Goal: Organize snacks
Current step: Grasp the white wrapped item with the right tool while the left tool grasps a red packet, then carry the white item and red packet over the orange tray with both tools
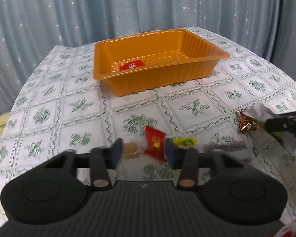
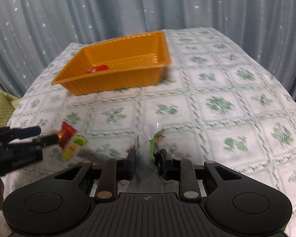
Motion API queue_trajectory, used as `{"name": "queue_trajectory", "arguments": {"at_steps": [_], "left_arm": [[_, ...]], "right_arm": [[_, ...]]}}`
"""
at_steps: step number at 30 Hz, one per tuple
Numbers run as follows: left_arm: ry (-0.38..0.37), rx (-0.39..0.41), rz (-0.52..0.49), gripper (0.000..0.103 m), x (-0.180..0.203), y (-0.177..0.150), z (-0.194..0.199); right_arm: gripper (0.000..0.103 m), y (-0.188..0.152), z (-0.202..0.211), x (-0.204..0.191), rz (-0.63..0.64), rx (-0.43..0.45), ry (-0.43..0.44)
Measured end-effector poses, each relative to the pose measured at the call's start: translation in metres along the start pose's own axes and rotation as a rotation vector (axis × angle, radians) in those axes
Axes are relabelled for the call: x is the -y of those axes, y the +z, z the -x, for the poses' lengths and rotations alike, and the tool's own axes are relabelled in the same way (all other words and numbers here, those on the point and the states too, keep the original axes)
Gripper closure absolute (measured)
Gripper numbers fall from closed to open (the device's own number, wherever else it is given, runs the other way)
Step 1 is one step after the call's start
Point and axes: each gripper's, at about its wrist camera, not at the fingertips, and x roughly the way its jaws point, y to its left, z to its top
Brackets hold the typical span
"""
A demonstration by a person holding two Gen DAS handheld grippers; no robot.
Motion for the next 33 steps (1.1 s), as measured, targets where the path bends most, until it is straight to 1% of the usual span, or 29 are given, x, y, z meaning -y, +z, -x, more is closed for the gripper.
{"name": "queue_trajectory", "arguments": {"at_steps": [2, 7, 12, 14, 18, 26, 33], "left_arm": [[-0.01, -0.002, -0.016, 0.069, 0.003, 0.003, -0.006], [-0.033, -0.026, -0.062, 0.071, 0.01, 0.004, -0.02], [-0.021, -0.047, -0.101, 0.076, 0.019, 0.002, -0.029], [-0.016, -0.055, -0.099, 0.081, 0.019, 0.001, -0.031], [-0.006, -0.05, -0.117, 0.083, 0.024, 0.0, -0.029], [-0.013, -0.015, -0.062, 0.084, 0.023, 0.002, -0.011], [-0.032, -0.015, 0.003, 0.084, 0.027, -0.006, 0.009]], "right_arm": [[0.077, -0.004, 0.001, 0.007, -0.01, 0.003, -0.009], [0.077, -0.008, 0.0, 0.018, -0.033, 0.002, -0.016], [0.077, -0.009, -0.003, 0.023, -0.043, 0.004, -0.014], [0.077, -0.009, -0.004, 0.025, -0.046, 0.003, -0.014], [0.077, -0.011, -0.006, 0.028, -0.057, -0.003, -0.01], [0.077, -0.014, -0.009, 0.026, -0.037, -0.011, -0.011], [0.077, -0.017, -0.014, 0.014, 0.03, -0.013, -0.055]]}}
